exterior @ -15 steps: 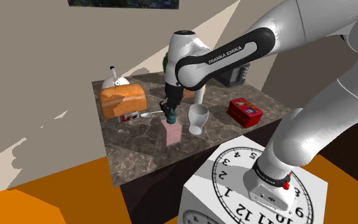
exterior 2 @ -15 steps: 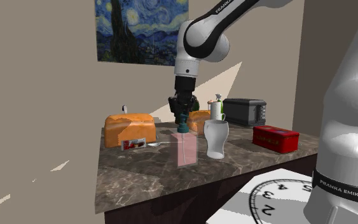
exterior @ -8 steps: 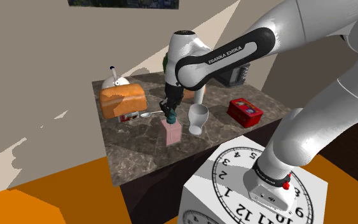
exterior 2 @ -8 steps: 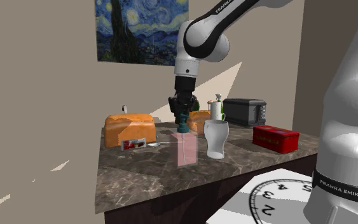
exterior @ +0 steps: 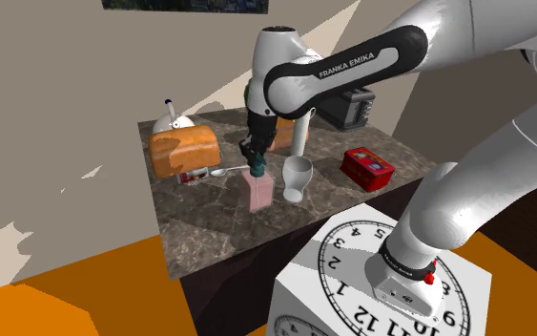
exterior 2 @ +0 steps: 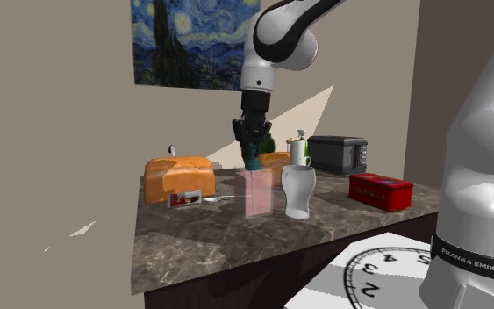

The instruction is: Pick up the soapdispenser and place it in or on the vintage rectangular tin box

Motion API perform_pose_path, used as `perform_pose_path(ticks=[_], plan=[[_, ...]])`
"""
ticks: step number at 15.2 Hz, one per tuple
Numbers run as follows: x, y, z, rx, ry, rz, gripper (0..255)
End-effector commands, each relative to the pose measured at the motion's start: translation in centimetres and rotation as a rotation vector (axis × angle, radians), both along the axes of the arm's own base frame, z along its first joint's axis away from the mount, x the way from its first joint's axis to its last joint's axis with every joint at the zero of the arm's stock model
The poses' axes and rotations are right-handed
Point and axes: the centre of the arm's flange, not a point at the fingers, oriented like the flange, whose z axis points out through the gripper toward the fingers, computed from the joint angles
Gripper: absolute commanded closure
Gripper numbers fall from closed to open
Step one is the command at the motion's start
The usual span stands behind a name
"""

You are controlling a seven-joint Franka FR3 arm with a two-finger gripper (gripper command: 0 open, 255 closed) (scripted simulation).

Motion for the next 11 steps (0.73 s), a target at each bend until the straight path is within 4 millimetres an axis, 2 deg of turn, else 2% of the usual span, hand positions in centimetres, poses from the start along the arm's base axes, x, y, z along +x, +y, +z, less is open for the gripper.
perform_pose_path(ticks=[1,11], plan=[[0.1,0.0,1.1,0.0,0.0,0.0,255],[0.1,0.0,6.4,0.0,0.0,0.0,255]])
